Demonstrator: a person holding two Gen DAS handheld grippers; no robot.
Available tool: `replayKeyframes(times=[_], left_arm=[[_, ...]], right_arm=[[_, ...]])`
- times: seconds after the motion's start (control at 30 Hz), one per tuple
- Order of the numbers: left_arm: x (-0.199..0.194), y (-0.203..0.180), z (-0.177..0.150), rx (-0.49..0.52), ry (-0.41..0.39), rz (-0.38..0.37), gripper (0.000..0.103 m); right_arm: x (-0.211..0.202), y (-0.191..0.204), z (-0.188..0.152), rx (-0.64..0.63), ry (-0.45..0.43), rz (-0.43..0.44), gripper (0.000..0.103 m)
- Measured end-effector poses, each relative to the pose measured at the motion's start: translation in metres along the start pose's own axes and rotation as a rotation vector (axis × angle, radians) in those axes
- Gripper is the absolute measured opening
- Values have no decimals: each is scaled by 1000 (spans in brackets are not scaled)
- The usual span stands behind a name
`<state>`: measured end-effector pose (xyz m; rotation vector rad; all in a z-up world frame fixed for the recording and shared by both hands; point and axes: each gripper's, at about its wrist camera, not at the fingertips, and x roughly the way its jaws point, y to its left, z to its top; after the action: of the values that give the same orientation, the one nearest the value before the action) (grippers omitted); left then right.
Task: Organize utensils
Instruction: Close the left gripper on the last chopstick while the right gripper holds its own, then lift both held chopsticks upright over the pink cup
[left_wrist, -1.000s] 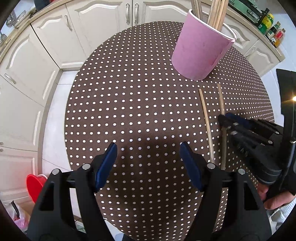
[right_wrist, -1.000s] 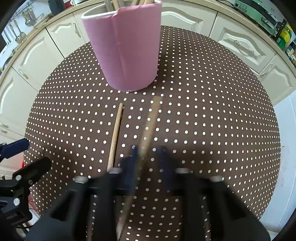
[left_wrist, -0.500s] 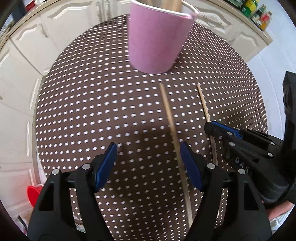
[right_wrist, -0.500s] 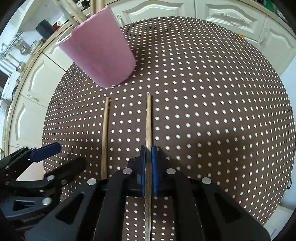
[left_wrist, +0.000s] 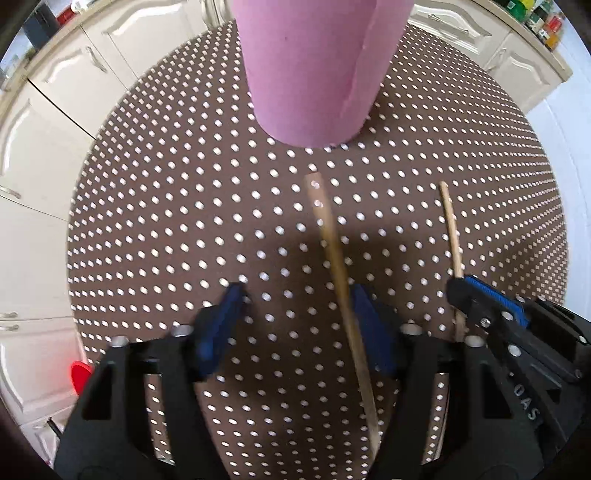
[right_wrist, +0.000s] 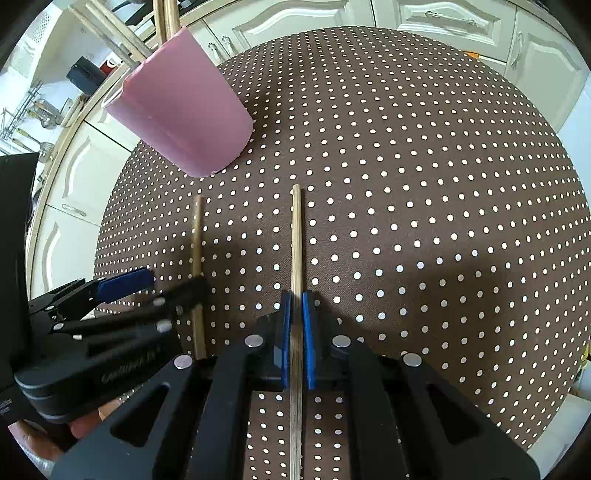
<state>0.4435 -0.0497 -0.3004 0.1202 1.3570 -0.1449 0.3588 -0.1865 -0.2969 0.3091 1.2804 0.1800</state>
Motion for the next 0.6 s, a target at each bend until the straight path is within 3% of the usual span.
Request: replayKeyframes(times=[0.03,0.1,0.2,0.43,0.6], left_arm=[[-1,0,2,0,-9,-8,26],[-1,4,4,-11,-7,-17,15],[1,18,4,-34,4,-18,6],[-9,42,-14,-64,-5,-36,6],[-20,47,-25,-68,-38,-3,6]], right_arm=[[-3,0,-2,1,-1,1,5],[-7,-1,-3,1,0,0,5],[-7,-1,-3,-2,0,-3,6],[-5,15,8,-1,-3,-15,5],[-6,26,11,-15,-12,0,5]])
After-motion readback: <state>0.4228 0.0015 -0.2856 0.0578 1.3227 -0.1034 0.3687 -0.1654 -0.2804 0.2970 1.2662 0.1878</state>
